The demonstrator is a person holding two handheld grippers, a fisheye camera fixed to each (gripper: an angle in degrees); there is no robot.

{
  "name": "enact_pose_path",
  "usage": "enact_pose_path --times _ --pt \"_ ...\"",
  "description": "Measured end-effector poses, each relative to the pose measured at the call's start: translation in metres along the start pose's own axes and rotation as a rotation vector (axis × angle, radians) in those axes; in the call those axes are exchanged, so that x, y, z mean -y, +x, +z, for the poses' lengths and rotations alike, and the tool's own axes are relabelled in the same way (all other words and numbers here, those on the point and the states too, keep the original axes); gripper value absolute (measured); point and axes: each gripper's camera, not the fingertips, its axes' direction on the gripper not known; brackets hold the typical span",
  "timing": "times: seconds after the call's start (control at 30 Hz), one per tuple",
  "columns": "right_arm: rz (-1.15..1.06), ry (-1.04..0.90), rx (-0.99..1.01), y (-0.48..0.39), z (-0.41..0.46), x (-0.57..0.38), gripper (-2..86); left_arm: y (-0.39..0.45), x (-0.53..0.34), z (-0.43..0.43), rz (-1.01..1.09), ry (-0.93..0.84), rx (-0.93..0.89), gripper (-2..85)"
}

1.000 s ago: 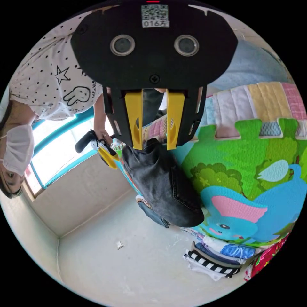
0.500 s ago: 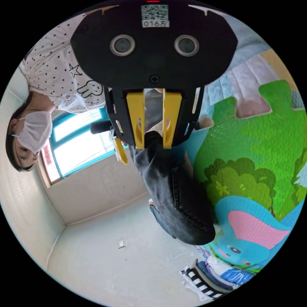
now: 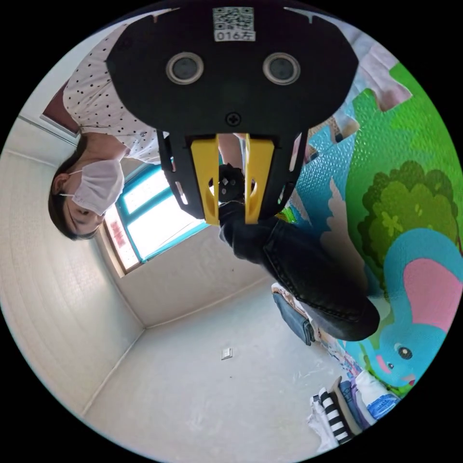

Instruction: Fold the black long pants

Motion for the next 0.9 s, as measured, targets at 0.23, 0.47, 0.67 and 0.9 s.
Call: enact_pose_path --times 0.23,0.47,0.67,0.9 --pt "0.009 -0.088 0.165 0.02 0.025 0.028 13.9 0.057 -0.073 0.03 0.288 -0.049 0.351 14.3" --pt "0.111 -0.171 0.27 0.048 0.04 0.061 12.1 0.135 -0.161 0.153 0.743 -0.078 1.108 16.2" --pt "0.084 -0.307 0.301 0.049 0.052 0.102 11.7 0.104 -0.203 0.28 1.016 -0.16 1.587 19.0" --pt "0.059 -0.313 0.309 0.047 0.064 0.121 11.7 0.074 -0.25 0.35 1.299 -0.156 1.732 19.6"
